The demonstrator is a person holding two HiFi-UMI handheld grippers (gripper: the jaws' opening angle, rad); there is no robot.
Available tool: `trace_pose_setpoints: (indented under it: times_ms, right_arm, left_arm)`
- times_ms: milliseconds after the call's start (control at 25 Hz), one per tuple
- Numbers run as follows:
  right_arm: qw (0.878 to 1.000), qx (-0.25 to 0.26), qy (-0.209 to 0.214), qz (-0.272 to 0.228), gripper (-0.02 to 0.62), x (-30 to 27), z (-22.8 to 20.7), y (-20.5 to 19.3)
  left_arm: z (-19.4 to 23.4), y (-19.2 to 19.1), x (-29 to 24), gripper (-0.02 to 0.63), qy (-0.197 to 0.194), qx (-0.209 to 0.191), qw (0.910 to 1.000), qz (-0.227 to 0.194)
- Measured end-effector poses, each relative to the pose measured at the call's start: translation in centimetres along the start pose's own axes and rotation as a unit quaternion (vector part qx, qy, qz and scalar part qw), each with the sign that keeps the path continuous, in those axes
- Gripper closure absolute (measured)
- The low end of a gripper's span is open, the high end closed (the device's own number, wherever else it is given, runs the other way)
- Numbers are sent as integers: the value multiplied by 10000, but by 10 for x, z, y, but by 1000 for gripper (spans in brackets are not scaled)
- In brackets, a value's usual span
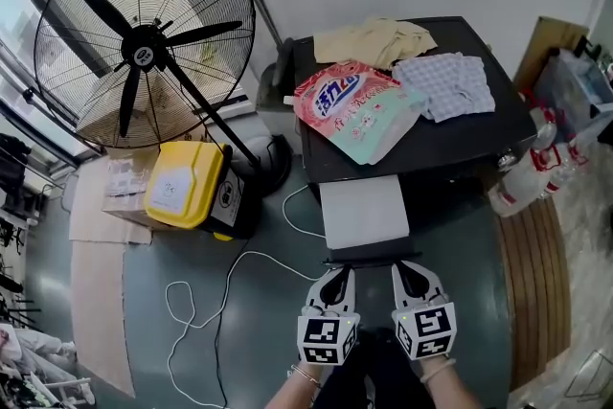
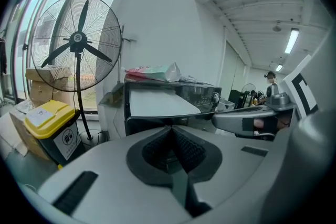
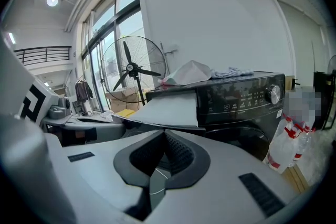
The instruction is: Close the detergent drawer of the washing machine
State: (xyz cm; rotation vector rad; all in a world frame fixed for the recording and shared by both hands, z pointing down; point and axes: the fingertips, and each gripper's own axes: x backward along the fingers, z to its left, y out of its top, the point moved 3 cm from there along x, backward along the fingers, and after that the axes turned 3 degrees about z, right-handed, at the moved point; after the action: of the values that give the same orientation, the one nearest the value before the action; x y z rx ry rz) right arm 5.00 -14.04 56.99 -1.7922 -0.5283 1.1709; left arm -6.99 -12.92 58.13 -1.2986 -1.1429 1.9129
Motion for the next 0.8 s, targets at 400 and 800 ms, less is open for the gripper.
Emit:
trace_pose_setpoints:
  times_ms: [400,800]
  right_arm:
    - [10000,-54,-49,-65,571,-8,-4,6]
    - [9998,14,29,-179,569,-23,-6,23]
  left_arm:
    - [4,6,-8,591,-19,-5,10000,-25]
    - [17,22,-21,591,99,71,9999,-88]
